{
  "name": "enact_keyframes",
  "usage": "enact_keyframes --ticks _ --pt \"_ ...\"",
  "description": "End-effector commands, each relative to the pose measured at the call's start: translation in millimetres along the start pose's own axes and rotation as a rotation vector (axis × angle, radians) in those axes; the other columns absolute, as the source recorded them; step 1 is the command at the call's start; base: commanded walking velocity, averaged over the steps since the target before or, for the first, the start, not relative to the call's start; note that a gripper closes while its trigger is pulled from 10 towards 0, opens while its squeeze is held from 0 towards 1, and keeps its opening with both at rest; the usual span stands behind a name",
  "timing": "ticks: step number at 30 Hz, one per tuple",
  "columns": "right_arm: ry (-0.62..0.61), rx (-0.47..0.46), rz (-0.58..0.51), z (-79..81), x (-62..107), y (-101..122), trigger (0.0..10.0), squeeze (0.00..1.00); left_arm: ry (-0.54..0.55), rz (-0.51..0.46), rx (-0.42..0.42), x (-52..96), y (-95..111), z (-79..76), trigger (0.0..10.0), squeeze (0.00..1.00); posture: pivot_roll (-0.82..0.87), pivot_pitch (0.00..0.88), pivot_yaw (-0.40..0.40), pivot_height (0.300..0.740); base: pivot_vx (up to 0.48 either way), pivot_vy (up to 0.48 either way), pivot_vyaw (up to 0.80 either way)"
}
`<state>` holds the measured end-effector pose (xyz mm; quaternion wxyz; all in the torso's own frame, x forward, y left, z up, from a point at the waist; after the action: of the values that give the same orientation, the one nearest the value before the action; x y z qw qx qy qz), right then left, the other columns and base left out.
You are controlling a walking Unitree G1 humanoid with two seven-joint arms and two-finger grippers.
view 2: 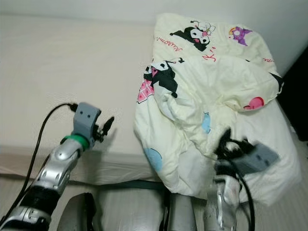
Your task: Clean up the room
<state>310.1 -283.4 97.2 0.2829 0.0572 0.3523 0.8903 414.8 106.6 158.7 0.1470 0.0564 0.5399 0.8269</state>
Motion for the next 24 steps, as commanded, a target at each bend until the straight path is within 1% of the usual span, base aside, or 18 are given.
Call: enact_keyframes --ticks 1,2,3,4,6,7,8,10,11,12,13,15,16,18,21,22,23,24 --pt "-0.064 -0.242 0.125 -25.2 3.2 -22 10.0 0.0 -0.047 0.017 0.016 -0.1 -6 -17.4 10.0 0.0 -0.04 0.105 0.094 0.482 0.0 0.0 0.0" --pt "-0.046 -0.327 0.166 -23.8 1.8 -29 10.0 0.0 -0.054 0.014 0.016 -1.0 -5 -19.9 10.0 0.0 -0.04 0.107 0.092 0.482 0.0 0.0 0.0" --pt "-0.03 -0.367 0.185 -21.7 0.8 -32 10.0 0.0 -0.057 0.013 0.015 -1.4 -4 -20.9 10.0 0.0 -0.04 0.107 0.092 0.482 0.0 0.0 0.0" --pt "-0.04 -0.422 0.196 -23.4 -1.2 -35 10.0 0.0 -0.06 0.012 0.013 -1.7 -3 -22.0 10.0 0.0 -0.03 0.11 0.089 0.482 0.0 0.0 0.0" --pt "-0.04 -0.422 0.196 -23.4 -1.2 -35 10.0 0.0 -0.06 0.012 0.013 -1.7 -3 -22.0 10.0 0.0 -0.03 0.11 0.089 0.482 0.0 0.0 0.0" --pt "-0.057 -0.449 0.199 -26.2 -2.8 -36 10.0 0.0 -0.061 0.011 0.012 -1.8 -3 -22.6 10.0 0.0 -0.03 0.11 0.089 0.482 0.0 0.0 0.0" --pt "-0.05 -0.477 0.226 -23.6 -6.5 -41 10.0 0.0 -0.058 0.014 0.013 -0.9 -4 -22.1 10.0 0.0 -0.02 0.11 0.086 0.482 0.0 0.0 0.0" --pt "-0.05 -0.477 0.226 -23.6 -6.5 -41 10.0 0.0 -0.058 0.014 0.013 -0.9 -4 -22.1 10.0 0.0 -0.02 0.11 0.086 0.482 0.0 0.0 0.0" --pt "-0.006 -0.463 0.26 -15.8 -10.2 -46 10.0 0.0 -0.055 0.018 0.014 0.3 -6 -21.5 10.0 0.0 -0.02 0.112 0.083 0.482 0.0 0.0 0.0" --pt "-0.006 -0.463 0.26 -15.8 -10.2 -46 10.0 0.0 -0.055 0.018 0.014 0.3 -6 -21.5 10.0 0.0 -0.02 0.112 0.083 0.482 0.0 0.0 0.0" --pt "0.038 -0.463 0.299 -6.7 -13.7 -50 10.0 0.0 -0.054 0.023 0.016 1.7 -8 -21.7 10.0 0.0 -0.02 0.112 0.083 0.482 0.0 0.0 0.0" --pt "0.038 -0.463 0.299 -6.7 -13.7 -50 10.0 0.0 -0.054 0.023 0.016 1.7 -8 -21.7 10.0 0.0 -0.02 0.112 0.083 0.482 0.0 0.0 0.0" --pt "0.059 -0.486 0.326 -0.2 -16.1 -54 10.0 0.0 -0.054 0.026 0.017 2.6 -9 -22.6 10.0 0.0 -0.01 0.113 0.08 0.482 0.0 0.0 0.0" --pt "0.068 -0.484 0.341 2.6 -17.5 -56 10.0 0.0 -0.056 0.028 0.02 3.1 -10 -24.4 10.0 0.0 -0.01 0.113 0.08 0.482 0.0 0.0 0.0" --pt "0.067 -0.492 0.35 2.0 -19.5 -57 10.0 0.0 -0.058 0.028 0.023 2.9 -10 -26.6 10.0 0.0 -0.01 0.114 0.077 0.482 0.0 0.0 0.0" --pt "0.062 -0.493 0.353 0.3 -21.9 -57 7.3 0.0 -0.063 0.027 0.026 2.7 -10 -29.1 10.0 0.0 -0.01 0.114 0.077 0.482 0.0 0.0 0.0" --pt "0.062 -0.493 0.353 0.3 -21.9 -57 7.3 0.0 -0.063 0.027 0.026 2.7 -10 -29.1 10.0 0.0 -0.01 0.114 0.077 0.482 0.0 0.0 0.0" --pt "0.072 -0.489 0.35 -0.5 -24.9 -54 0.0 0.0 -0.069 0.025 0.028 2.5 -9 -31.5 10.0 0.0 -0.02 0.116 0.083 0.482 0.0 0.0 0.0"
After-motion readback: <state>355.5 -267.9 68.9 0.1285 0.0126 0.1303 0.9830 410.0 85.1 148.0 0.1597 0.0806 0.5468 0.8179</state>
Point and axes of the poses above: a point about 5 cm out from each wrist's last joint towards the gripper, its own x axis pointing back from the gripper into the wrist, its own y axis along the axis of the wrist's last joint, z = x × y, the point moved 6 cm from there along -x, pointing out of the wrist towards the gripper, and after that the axes turned 11 degrees about -x, right-handed, at the moved point
